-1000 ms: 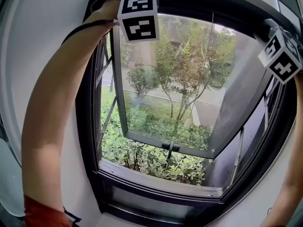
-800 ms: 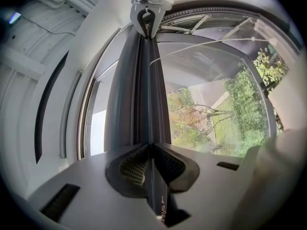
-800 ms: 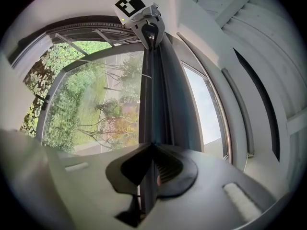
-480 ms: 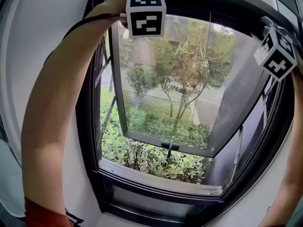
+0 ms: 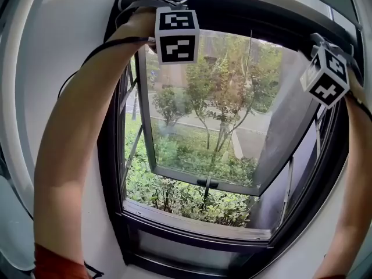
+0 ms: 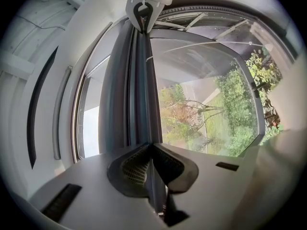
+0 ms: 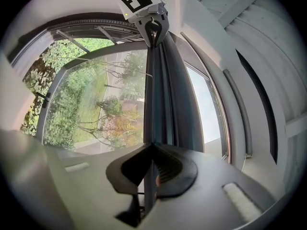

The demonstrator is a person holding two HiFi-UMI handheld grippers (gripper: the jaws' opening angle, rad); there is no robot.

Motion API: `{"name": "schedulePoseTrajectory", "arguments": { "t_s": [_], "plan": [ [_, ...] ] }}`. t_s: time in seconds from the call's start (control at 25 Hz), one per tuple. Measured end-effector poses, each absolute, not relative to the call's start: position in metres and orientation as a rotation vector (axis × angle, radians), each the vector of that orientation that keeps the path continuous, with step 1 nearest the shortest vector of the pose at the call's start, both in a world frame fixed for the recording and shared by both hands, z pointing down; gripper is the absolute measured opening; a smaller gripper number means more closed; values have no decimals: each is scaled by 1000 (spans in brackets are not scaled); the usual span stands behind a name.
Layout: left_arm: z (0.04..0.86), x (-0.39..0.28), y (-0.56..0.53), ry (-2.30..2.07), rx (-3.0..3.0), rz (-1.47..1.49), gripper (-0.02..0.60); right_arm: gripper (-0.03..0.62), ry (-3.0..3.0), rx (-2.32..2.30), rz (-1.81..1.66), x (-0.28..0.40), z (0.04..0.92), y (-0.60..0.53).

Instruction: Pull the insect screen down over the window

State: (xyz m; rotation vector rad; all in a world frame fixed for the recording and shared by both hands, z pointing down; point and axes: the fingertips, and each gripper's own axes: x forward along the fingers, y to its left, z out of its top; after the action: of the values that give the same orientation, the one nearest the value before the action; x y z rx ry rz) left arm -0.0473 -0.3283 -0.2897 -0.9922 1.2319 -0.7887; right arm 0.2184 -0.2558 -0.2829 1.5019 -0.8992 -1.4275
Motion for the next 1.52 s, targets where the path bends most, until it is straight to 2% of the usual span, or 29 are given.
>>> {"name": "schedulePoseTrajectory", "arguments": {
  "t_s": [1.52],
  "plan": [
    [-121,-52,-315,1156,-1085,-816,28,28,-1038,1427,-1446,216,-116,-246]
  ]
}}
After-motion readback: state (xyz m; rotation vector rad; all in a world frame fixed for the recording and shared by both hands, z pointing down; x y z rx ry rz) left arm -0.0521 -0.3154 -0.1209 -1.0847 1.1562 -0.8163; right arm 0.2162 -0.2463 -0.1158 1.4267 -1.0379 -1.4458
